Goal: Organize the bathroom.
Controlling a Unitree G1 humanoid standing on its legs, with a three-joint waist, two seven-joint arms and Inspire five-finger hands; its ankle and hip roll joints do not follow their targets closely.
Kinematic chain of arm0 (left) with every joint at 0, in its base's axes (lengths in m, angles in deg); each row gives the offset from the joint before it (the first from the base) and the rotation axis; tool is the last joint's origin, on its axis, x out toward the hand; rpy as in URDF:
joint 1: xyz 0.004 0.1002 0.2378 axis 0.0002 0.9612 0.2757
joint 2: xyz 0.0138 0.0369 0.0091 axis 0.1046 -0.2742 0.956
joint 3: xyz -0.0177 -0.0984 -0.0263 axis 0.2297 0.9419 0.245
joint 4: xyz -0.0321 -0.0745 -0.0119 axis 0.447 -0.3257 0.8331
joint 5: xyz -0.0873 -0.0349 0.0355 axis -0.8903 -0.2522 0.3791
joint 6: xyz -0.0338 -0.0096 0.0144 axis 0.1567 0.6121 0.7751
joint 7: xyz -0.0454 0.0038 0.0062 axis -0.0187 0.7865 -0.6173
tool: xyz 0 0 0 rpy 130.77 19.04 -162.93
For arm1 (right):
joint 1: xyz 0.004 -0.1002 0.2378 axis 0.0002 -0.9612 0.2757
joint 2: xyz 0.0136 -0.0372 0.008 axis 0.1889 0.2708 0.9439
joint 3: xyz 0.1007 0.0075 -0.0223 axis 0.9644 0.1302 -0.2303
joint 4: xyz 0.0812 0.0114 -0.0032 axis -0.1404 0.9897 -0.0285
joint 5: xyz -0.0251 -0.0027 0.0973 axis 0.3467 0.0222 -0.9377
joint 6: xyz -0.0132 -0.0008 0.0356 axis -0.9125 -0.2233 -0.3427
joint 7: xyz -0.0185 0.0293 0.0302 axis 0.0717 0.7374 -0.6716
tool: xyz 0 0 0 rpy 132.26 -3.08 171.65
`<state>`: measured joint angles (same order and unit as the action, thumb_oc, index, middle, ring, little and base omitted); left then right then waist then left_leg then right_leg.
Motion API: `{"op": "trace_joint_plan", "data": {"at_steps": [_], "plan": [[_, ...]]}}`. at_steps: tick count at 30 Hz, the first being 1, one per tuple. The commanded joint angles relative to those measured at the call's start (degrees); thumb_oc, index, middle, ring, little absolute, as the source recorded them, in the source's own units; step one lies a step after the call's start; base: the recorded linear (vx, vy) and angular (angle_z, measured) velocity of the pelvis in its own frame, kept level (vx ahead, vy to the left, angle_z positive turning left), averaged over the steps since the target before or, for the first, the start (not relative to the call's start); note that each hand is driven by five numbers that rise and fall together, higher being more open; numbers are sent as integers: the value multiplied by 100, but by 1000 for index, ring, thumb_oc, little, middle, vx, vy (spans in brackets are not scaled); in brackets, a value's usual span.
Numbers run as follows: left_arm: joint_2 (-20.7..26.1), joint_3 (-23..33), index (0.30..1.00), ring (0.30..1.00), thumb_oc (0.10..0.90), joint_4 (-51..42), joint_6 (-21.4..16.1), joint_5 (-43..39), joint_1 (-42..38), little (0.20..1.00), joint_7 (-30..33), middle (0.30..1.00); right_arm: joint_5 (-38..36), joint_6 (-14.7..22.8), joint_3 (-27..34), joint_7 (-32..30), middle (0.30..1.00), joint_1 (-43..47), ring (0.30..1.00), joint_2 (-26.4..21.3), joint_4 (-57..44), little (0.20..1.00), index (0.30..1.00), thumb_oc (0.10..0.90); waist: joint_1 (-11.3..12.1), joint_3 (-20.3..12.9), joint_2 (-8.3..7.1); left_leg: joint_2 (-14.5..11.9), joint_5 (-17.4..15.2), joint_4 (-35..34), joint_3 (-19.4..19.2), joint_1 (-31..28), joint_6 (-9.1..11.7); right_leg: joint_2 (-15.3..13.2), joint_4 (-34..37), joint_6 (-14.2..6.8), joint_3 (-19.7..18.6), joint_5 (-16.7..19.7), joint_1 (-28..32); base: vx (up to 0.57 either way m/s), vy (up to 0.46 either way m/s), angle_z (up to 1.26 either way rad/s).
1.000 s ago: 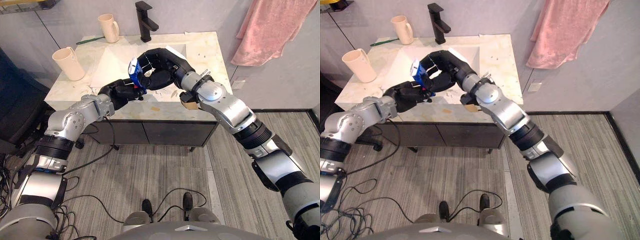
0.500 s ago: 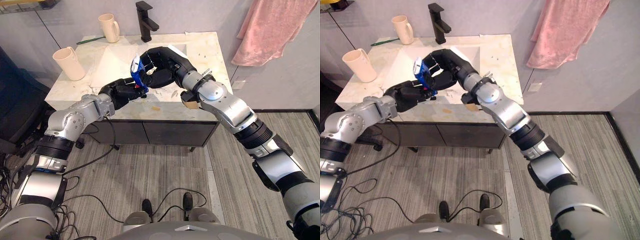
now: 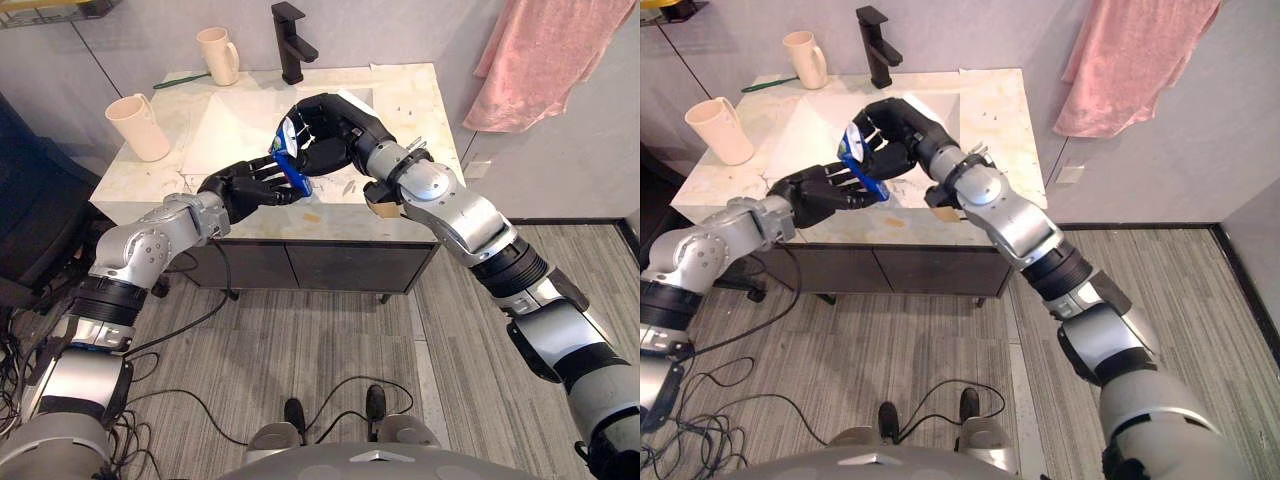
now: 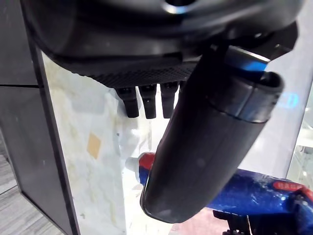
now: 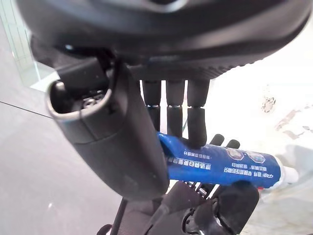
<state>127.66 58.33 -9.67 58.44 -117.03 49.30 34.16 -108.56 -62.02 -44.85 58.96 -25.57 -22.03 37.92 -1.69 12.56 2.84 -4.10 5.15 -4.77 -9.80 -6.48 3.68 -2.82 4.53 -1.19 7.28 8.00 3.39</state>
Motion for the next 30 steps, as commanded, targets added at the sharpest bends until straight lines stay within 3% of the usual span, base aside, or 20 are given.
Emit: {"op": "trace_joint_plan", "data": {"at_steps": [1,8,18,23,26,27,30], "plan": [[0,856,900,900,800,-547,-906,-304,-110,900,88,900,-152,491,250,-37,300,690,300,434,-375,300,300,400,114,-592,69,-423,-589,837,-5,24,30,-322,39,-326,-360,-735,27,0,0,0],[145,1301,900,900,800,-1030,-765,212,509,900,150,900,17,390,342,-176,300,533,300,431,-571,300,300,400,264,-560,51,-409,-539,870,51,120,23,-341,34,-298,-298,-690,-25,-22,-4,1],[-91,1979,900,900,800,-1663,-799,-547,1940,900,-243,900,207,338,637,-247,300,184,300,179,-977,300,300,400,454,-479,45,-383,-545,920,179,231,5,-392,25,-282,-156,-697,-46,-33,16,7],[-477,1782,900,900,800,-2272,-834,-617,2688,900,-1251,900,217,375,789,-262,300,-53,300,44,-1153,300,300,400,529,-451,21,-371,-536,918,232,256,-12,-412,21,-279,-87,-698,-44,-24,20,9],[-570,1647,900,900,800,-2413,-865,-243,3052,900,-1709,900,195,427,863,-186,300,-156,300,-55,-1200,300,300,400,544,-436,31,-369,-571,941,248,247,-14,-416,21,-279,-62,-721,-17,1,24,5],[-622,1497,900,900,800,-2371,-738,83,3387,900,-2166,900,134,452,914,-114,300,-202,300,-190,-1260,300,300,400,554,-427,43,-364,-540,952,253,277,-11,-416,21,-261,-49,-718,-31,-35,42,7],[-740,1411,900,900,800,-1973,-612,-174,3821,900,-2197,900,14,552,907,-33,300,-251,300,-405,-1292,300,300,400,559,-438,79,-348,-488,925,285,292,-5,-410,39,-243,-39,-721,-45,-27,67,1]]}}
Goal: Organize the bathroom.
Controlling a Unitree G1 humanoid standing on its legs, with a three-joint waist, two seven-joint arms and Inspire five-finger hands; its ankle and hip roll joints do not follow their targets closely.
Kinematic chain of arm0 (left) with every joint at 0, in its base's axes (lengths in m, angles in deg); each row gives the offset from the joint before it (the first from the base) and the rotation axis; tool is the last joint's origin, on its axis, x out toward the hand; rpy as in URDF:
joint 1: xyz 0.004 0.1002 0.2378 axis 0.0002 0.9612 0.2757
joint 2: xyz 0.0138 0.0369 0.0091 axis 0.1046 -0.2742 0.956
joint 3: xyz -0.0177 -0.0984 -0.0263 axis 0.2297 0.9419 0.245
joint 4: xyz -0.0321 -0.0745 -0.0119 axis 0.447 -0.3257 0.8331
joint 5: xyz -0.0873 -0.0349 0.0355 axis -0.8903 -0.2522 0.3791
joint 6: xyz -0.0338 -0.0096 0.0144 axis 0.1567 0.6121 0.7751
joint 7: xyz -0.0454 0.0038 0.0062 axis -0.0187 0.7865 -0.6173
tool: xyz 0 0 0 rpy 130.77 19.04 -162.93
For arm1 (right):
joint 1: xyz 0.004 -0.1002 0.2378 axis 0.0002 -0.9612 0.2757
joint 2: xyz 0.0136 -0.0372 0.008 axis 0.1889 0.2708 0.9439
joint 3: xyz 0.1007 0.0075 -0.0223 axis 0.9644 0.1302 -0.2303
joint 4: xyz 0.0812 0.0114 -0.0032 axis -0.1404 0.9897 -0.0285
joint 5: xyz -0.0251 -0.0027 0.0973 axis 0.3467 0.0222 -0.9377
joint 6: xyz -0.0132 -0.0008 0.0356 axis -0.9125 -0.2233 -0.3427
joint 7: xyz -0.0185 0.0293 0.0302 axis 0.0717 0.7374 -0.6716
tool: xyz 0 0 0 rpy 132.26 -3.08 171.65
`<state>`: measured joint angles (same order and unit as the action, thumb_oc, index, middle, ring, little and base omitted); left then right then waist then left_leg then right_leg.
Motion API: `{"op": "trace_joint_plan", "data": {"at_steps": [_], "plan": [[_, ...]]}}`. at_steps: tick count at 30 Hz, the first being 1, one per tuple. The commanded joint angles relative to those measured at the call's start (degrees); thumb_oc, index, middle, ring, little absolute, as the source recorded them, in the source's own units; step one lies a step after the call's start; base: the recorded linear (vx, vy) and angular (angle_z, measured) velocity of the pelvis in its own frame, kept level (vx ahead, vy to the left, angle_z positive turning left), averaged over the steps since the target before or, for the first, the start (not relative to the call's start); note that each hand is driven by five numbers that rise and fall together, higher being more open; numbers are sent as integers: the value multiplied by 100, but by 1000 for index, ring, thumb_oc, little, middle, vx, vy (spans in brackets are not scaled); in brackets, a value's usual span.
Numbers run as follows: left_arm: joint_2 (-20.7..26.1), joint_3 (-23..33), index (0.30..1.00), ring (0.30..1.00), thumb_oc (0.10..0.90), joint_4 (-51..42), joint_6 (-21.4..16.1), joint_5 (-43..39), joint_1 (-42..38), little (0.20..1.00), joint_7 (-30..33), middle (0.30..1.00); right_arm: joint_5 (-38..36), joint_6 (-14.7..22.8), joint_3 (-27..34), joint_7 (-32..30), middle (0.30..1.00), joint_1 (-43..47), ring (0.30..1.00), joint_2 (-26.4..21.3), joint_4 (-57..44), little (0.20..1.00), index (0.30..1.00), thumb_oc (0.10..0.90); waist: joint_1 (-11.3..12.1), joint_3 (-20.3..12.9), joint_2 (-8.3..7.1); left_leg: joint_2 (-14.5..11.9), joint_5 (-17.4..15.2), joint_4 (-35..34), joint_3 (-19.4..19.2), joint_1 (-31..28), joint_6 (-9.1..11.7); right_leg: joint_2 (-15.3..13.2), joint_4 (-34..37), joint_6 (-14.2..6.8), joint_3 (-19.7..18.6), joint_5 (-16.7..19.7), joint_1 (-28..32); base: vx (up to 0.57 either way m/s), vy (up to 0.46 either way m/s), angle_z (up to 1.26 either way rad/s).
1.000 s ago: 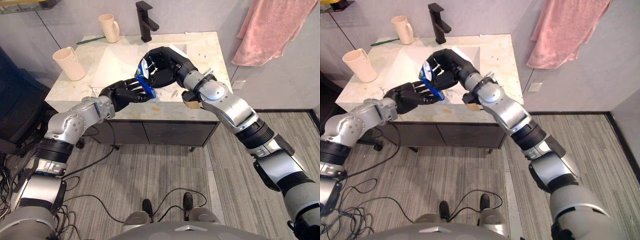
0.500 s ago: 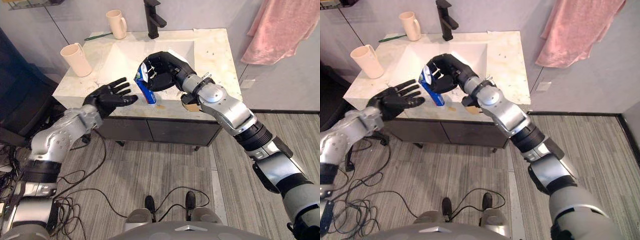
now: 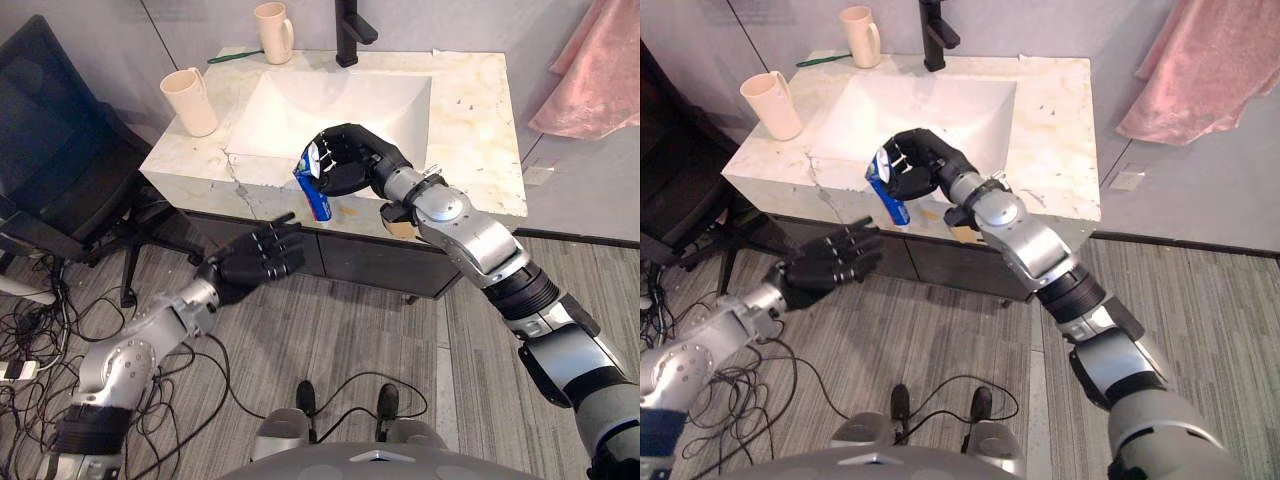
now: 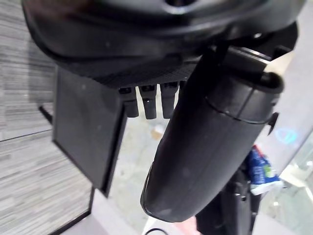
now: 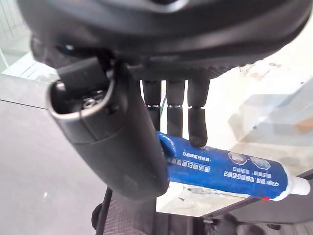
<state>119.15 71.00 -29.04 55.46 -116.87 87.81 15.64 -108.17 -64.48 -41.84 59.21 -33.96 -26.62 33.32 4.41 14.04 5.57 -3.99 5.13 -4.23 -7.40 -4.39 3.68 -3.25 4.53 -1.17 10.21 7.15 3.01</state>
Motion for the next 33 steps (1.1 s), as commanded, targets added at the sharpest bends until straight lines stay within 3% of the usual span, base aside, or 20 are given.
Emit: {"op": "trace_joint_plan", "data": {"at_steps": [1,3,5,7,9,10,12,14,16,19,22,26,29,31,32,33], "plan": [[36,170,900,900,800,246,-255,-252,122,900,-426,900,-72,873,626,7,300,562,300,-22,-810,300,300,400,-58,-588,-183,-359,-461,869,47,89,-3,-360,42,-237,-332,-646,-9,-11,53,-1],[-205,137,900,900,800,1033,-212,-108,372,900,-739,900,-147,970,646,103,300,525,300,-133,-817,300,300,400,-74,-599,-170,-356,-414,874,73,113,11,-354,44,-232,-334,-659,-22,-13,62,-1],[-627,77,900,900,800,2634,-568,446,592,900,-1248,900,-202,1074,649,176,300,561,300,-182,-757,300,300,400,-87,-592,-168,-349,-370,867,89,134,16,-337,43,-212,-321,-675,-35,-22,53,-2],[-798,111,900,900,800,3354,-716,795,607,900,-1498,900,-212,1113,641,193,300,601,300,-170,-710,300,300,400,-99,-582,-176,-362,-340,873,95,147,25,-324,30,-203,-310,-692,-48,-12,19,-1],[-965,115,900,900,800,4029,-808,914,650,900,-1313,900,-250,1156,619,211,300,690,300,-186,-635,300,300,400,-110,-561,-200,-366,-333,887,88,158,27,-320,14,-193,-295,-690,-56,-10,19,-1],[-1160,231,900,900,800,4963,-1211,943,631,900,-1215,900,-319,1208,576,218,300,818,300,-175,-513,300,300,400,-131,-547,-210,-371,-313,877,76,157,28,-299,2,-178,-289,-710,-67,-13,34,-1],[-1239,295,900,900,800,5352,-1372,933,608,900,-1047,900,-316,1274,542,228,300,886,300,-110,-412,300,300,400,-144,-539,-231,-380,-305,887,67,159,38,-294,-7,-174,-293,-719,-71,-7,25,3],[-1326,507,900,900,800,6115,-1574,1269,434,900,-268,900,-359,1279,494,202,300,1075,300,73,-275,300,300,400,-184,-513,-297,-398,-319,934,40,174,35,-292,-75,-164,-310,-751,-96,-5,17,7],[-1332,582,900,900,800,6690,-1782,1447,285,900,-111,900,-380,1253,467,193,300,1173,300,141,-208,300,300,400,-206,-516,-327,-408,-331,944,18,174,35,-287,-93,-154,-304,-772,-94,6,7,5],[-1338,597,900,900,800,7459,-1788,2045,67,900,299,900,-413,1226,415,188,300,1257,300,311,-105,300,300,400,-243,-542,-389,-433,-354,970,-1,165,39,-280,-130,-153,-297,-801,-86,34,-3,5],[-1454,271,900,900,800,8285,-1562,2825,-81,900,664,900,-505,1198,249,76,300,1351,300,429,27,300,300,400,-236,-573,-494,-465,-402,1076,-40,176,51,-264,-175,-140,-263,-847,-30,71,-26,1],[-1577,107,900,900,800,8467,-1597,3064,-63,900,691,900,-515,1214,216,78,300,1323,300,481,105,300,300,400,-212,-564,-548,-474,-462,1228,-128,198,59,-266,-180,-122,-216,-867,23,45,-10,3],[-1664,-136,900,900,800,8477,-1588,3512,-51,900,744,900,-384,1130,278,28,300,1166,300,494,39,300,300,400,-225,-516,-625,-437,-604,1563,-532,281,40,-301,-167,-107,-28,-845,100,24,9,9],[-1682,-314,900,900,800,8448,-1550,3967,-107,900,708,900,-228,975,352,-163,300,1073,300,427,-70,300,300,400,-323,-466,-640,-470,-713,1811,-1229,333,50,-348,-168,-100,303,-830,152,12,13,35],[-1686,-354,900,900,800,8448,-1529,4030,-113,900,712,900,-204,964,371,-164,300,1046,300,404,-86,300,300,400,-346,-458,-618,-490,-804,1865,-1282,311,100,-337,-156,-127,356,-881,222,33,13,63],[-1674,-463,900,900,800,8464,-1532,4172,-135,900,680,900,-102,925,435,-237,300,975,300,347,-128,300,300,400,-433,-410,-597,-559,-826,1934,-1774,351,129,-359,-138,-144,611,-875,290,58,65,123]]}}
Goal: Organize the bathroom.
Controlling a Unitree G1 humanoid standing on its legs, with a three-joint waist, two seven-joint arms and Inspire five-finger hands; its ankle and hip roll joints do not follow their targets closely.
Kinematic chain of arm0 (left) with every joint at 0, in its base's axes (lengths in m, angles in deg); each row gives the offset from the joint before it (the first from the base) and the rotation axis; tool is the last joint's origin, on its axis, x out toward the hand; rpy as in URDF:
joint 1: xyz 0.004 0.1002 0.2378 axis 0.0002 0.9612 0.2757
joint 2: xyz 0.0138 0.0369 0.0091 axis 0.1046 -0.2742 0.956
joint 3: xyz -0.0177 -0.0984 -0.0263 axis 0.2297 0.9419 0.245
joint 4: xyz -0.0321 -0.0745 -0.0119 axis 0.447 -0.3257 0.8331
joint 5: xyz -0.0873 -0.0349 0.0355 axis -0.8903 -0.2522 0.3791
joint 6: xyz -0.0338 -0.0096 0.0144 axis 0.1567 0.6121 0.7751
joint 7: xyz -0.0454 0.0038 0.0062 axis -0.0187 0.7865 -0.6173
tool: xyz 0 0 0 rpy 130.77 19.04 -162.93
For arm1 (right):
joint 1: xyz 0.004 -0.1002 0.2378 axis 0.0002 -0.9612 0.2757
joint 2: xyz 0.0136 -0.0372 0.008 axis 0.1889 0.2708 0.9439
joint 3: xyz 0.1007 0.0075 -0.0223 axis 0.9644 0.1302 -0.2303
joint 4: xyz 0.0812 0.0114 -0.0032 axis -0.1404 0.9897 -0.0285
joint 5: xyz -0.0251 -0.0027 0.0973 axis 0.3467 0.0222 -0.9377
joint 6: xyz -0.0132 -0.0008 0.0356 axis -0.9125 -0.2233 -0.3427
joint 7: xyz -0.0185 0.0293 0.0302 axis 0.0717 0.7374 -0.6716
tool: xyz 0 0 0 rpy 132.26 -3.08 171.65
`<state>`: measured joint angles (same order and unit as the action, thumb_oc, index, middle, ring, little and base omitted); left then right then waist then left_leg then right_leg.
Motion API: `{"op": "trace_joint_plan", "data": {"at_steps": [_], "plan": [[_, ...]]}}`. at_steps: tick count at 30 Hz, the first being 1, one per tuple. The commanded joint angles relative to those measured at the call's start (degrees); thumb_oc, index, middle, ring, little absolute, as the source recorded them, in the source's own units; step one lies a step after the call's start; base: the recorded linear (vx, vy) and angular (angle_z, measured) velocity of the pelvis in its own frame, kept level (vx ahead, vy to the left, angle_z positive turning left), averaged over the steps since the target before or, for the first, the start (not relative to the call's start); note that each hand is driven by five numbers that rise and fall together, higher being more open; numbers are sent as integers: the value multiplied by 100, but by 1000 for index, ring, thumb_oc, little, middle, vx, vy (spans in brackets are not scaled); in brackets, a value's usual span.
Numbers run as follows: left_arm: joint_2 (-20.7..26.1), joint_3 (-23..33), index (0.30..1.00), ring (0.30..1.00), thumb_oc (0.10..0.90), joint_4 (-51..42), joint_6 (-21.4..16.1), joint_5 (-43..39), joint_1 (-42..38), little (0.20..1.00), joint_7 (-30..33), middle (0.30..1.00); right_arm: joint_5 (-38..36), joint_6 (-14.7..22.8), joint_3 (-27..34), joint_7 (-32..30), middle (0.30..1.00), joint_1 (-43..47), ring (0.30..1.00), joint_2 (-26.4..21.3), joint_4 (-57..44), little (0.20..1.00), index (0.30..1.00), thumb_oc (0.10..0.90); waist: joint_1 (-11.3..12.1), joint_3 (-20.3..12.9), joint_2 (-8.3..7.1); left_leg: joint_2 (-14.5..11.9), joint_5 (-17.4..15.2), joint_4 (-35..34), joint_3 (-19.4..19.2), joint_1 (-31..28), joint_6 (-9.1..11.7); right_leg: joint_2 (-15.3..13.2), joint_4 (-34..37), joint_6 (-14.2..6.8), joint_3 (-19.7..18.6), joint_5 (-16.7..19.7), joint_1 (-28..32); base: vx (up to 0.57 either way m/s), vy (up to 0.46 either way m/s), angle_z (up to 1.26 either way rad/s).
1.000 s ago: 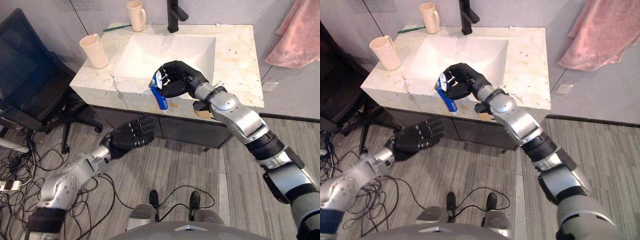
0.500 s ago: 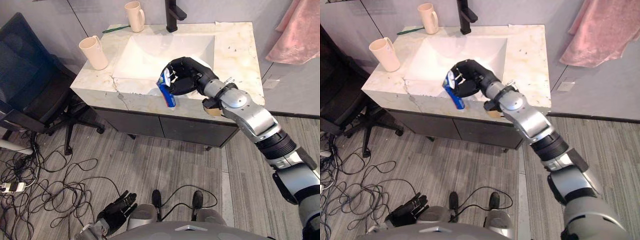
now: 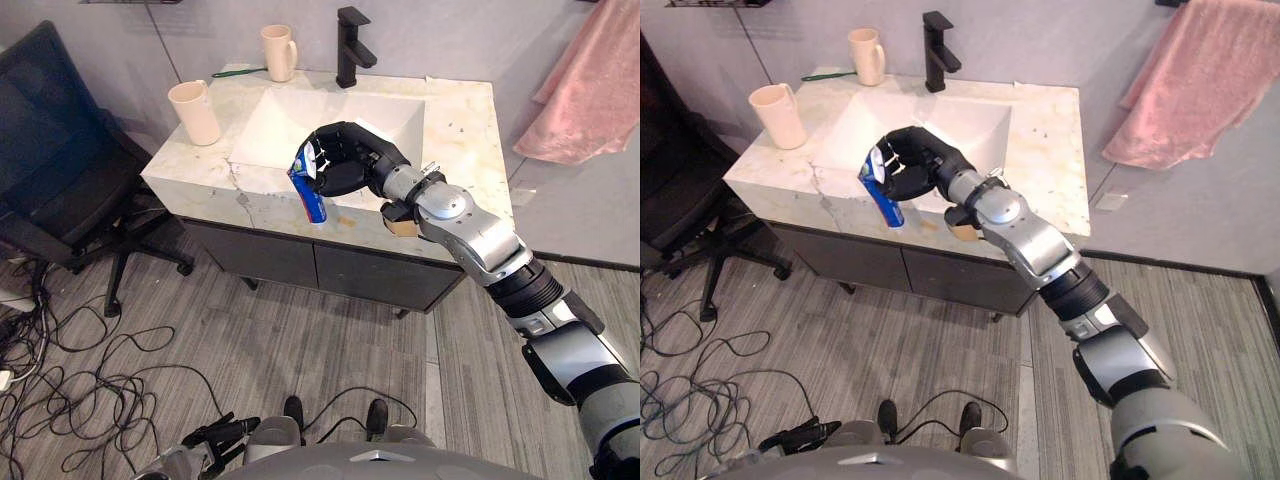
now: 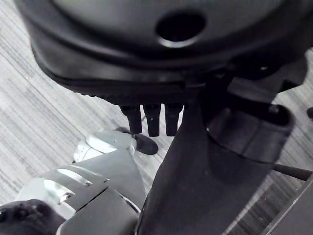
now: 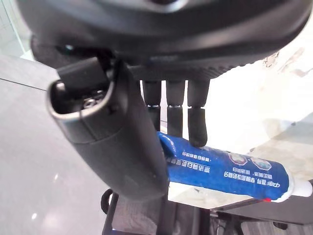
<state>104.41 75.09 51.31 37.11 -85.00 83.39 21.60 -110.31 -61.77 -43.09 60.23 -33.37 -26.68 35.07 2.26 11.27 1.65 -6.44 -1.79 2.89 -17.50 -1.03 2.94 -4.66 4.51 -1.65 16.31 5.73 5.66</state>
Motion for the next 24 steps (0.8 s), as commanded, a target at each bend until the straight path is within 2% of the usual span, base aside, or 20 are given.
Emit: {"op": "trace_joint_plan", "data": {"at_steps": [1,3,5,12,14,15,16,17,18,19,20,24], "plan": [[-140,-988,900,900,800,439,304,1125,327,900,-19,900,241,680,641,-336,300,809,300,301,-315,300,300,400,-274,-83,-166,-342,-204,1077,-1068,17,172,-263,-248,-141,226,-785,73,20,109,135],[-17,-1186,900,900,800,289,550,1177,304,900,-7,900,339,852,677,-314,300,711,300,324,-239,300,300,400,-250,-50,-125,-151,-287,773,-923,-49,-66,-388,-634,-237,291,-892,-34,40,140,153],[40,-1262,900,900,800,273,605,1080,284,900,30,900,303,930,704,-296,300,693,300,341,-225,300,300,400,-247,-17,-82,-18,-286,608,-844,-112,-177,-452,-898,-325,255,-954,-154,47,86,62],[208,-1274,900,900,800,219,590,951,212,900,123,900,340,977,795,-389,300,680,300,444,-275,300,300,400,-228,218,70,220,-329,460,-522,-166,-370,-609,-1834,-462,78,-1240,-625,6,54,16],[258,-1274,900,900,800,206,532,1043,200,900,82,900,459,1099,814,-393,300,590,300,455,-277,300,300,400,-189,325,195,358,-270,239,-319,-197,-512,-723,-2780,-509,-40,-1372,-947,-11,107,26],[281,-1246,900,900,800,226,485,1064,200,900,84,900,488,1188,830,-345,300,554,300,432,-259,300,300,400,-210,393,259,393,-269,182,-231,-222,-566,-737,-3567,-520,-197,-1391,-1209,1,77,-3],[285,-1239,900,900,800,233,477,1058,198,900,97,900,489,1211,834,-327,300,548,300,426,-254,300,300,400,-209,403,254,419,-276,174,-222,-223,-579,-761,-3710,-528,-243,-1412,-1286,-13,-19,-12],[284,-1167,900,900,800,214,455,1071,205,900,140,900,500,1245,800,-352,300,589,300,412,-233,300,300,400,-233,461,277,411,-231,208,-192,-209,-583,-687,-3399,-475,-450,-1073,-1496,7,-102,-2],[279,-1157,900,900,800,214,424,965,196,900,187,900,513,1244,777,-393,300,632,300,422,-239,300,300,400,-276,514,284,422,-252,223,-121,-240,-538,-665,-3056,-483,-562,-915,-1574,10,-159,12],[295,-1194,900,900,800,184,407,969,150,900,147,900,544,1279,746,-481,300,680,300,435,-204,300,300,400,-339,529,223,488,-306,265,-24,-223,-512,-677,-2320,-576,-737,-670,-1582,40,-263,10],[471,-1377,900,900,800,96,399,1035,-7,900,103,900,427,1391,703,-606,300,852,300,411,-122,300,300,400,-557,654,155,570,-499,510,389,-76,-519,-335,-1819,-610,-1602,-362,-1733,16,-273,19],[557,-1520,900,900,800,2,406,1148,-298,900,106,900,422,1558,905,-650,300,733,300,233,-154,300,300,400,-694,653,83,470,-486,1057,572,306,-474,-31,-1884,-422,-1840,-769,-1482,21,-191,115]]}}
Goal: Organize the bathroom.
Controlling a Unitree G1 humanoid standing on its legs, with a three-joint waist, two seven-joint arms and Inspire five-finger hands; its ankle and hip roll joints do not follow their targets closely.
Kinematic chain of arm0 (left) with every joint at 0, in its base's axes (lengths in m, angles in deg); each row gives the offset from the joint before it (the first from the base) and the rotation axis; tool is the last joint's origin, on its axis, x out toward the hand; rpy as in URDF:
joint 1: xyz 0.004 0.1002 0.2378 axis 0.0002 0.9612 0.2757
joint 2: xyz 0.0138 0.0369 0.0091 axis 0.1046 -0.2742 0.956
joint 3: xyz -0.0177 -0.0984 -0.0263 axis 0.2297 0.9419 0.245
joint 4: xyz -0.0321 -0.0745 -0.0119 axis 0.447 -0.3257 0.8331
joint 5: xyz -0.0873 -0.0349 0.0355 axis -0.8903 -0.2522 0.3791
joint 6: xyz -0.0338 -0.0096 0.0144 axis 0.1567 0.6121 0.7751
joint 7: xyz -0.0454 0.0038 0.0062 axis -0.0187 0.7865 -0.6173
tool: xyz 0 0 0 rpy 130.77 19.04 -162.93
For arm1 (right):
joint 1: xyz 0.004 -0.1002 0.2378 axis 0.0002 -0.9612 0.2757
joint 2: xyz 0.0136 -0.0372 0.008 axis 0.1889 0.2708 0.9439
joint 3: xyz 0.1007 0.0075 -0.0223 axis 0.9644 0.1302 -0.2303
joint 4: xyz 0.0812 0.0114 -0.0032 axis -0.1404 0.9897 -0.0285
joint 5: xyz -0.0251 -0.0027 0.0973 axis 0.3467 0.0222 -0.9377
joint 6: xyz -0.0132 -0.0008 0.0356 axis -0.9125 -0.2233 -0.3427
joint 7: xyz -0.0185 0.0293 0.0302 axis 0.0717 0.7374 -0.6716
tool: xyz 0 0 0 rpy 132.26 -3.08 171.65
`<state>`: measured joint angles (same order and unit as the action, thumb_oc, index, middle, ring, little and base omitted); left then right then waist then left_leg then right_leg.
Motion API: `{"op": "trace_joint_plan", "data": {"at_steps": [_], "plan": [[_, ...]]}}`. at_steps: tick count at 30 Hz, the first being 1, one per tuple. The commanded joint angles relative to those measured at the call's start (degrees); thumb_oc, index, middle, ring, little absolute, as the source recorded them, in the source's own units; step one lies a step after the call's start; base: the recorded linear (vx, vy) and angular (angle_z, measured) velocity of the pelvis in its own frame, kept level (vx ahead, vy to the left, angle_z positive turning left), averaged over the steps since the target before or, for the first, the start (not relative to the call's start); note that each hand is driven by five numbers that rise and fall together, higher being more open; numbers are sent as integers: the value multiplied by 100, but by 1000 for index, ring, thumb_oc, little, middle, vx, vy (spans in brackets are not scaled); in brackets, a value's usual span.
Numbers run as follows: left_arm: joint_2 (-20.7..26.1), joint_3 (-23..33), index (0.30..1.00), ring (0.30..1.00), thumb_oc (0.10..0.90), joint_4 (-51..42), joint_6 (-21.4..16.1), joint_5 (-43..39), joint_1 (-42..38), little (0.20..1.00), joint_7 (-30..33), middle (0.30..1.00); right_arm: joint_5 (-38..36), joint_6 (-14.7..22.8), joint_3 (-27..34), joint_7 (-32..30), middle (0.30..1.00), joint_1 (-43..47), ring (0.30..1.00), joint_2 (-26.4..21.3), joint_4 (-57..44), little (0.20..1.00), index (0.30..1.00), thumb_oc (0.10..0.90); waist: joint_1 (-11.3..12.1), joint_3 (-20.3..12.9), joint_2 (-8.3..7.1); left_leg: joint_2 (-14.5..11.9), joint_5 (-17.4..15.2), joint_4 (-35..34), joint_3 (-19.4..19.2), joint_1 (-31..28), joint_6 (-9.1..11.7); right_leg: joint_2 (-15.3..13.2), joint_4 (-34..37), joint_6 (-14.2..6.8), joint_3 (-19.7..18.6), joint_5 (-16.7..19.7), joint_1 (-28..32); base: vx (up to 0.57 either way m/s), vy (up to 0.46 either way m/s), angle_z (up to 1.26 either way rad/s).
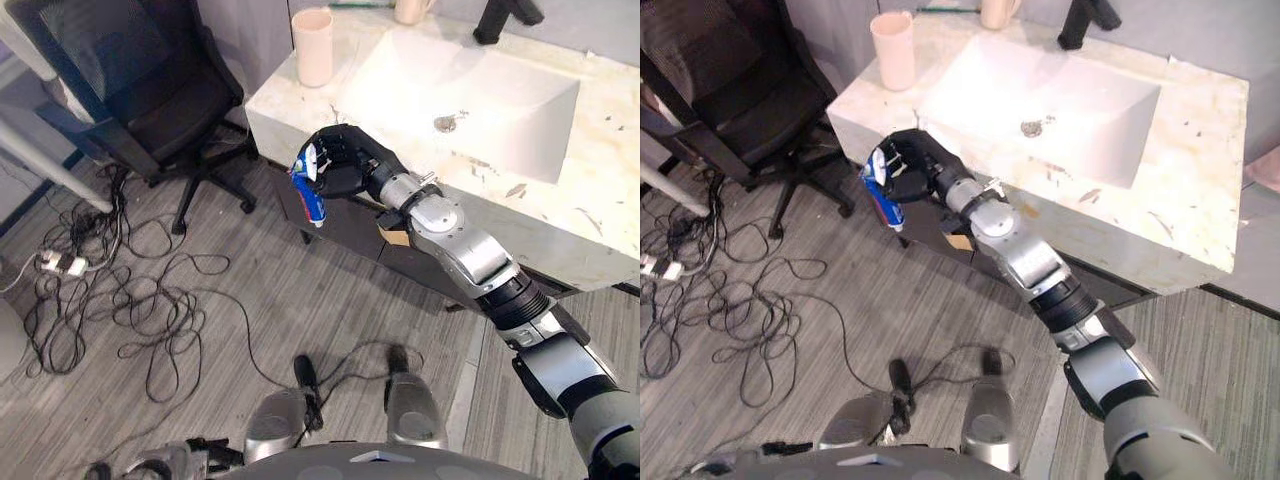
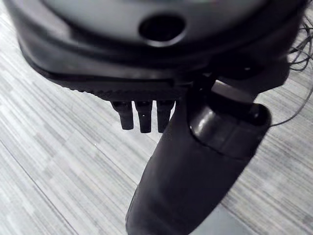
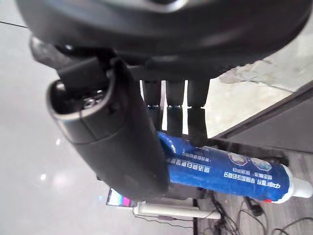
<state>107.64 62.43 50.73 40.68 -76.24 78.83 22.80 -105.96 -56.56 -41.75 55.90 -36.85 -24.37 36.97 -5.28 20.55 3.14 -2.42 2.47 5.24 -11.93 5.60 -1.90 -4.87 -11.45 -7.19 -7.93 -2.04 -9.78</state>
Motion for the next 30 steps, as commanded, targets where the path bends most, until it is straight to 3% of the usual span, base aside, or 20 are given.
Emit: {"op": "trace_joint_plan", "data": {"at_steps": [1,7,19,21,22,23,24,26,29,30], "plan": [[240,-324,900,900,800,76,64,196,56,900,-21,900,61,1051,821,-195,300,1035,300,27,-370,300,300,400,38,-262,-86,58,-925,960,94,-239,32,51,-332,176,536,-58,107,43,-149,155],[26,-467,900,900,800,110,267,127,-187,900,-42,900,361,1281,973,0,300,886,300,128,-147,300,300,400,32,-242,-78,-5,-759,793,418,-159,107,165,-117,292,663,-109,264,50,-86,65],[-56,-175,900,900,800,245,-260,183,241,900,278,900,439,1219,1083,-24,300,764,300,268,-144,300,300,400,65,-413,-76,-213,-658,356,272,-551,230,211,-7,332,881,-284,500,73,-32,9],[-70,-95,900,900,800,117,-497,302,265,900,298,900,479,1196,1073,-17,300,781,300,308,-55,300,300,400,75,-526,-242,-382,-669,1018,372,-307,373,261,66,478,822,-222,605,126,-108,48],[-52,-103,900,900,800,-8,-548,217,258,900,286,900,381,1299,1044,14,300,824,300,300,20,300,300,400,189,-489,-351,-465,-320,1687,882,112,449,353,86,568,762,-167,675,61,-95,51],[-52,-103,900,900,800,-8,-548,217,258,900,286,900,381,1299,1044,14,300,824,300,300,20,300,300,400,189,-489,-351,-465,-320,1687,882,112,449,353,86,568,762,-167,675,100,-81,26],[-56,-70,900,900,800,-60,-533,322,187,900,283,900,341,1406,936,-4,300,874,300,400,132,300,300,400,279,-453,-430,-577,-430,1536,952,135,322,431,29,624,754,-247,766,133,22,2],[-63,-213,900,900,800,-76,-447,334,71,900,247,900,542,1462,878,-31,300,838,300,492,208,300,300,400,213,-479,-356,-432,-529,966,773,-89,251,468,-24,601,772,-333,772,140,98,-12],[-114,-449,900,900,800,-71,-413,294,-60,900,198,900,608,1653,943,-81,300,748,300,434,269,300,300,400,121,-456,-177,-178,-412,421,532,-170,216,470,-223,504,871,-450,661,66,159,22],[-140,-535,900,900,800,-15,-435,158,-22,900,239,900,523,1729,972,-59,300,715,300,422,261,300,300,400,159,-455,-131,-130,-374,297,681,-211,220,420,-389,482,952,-514,554,88,187,55]]}}
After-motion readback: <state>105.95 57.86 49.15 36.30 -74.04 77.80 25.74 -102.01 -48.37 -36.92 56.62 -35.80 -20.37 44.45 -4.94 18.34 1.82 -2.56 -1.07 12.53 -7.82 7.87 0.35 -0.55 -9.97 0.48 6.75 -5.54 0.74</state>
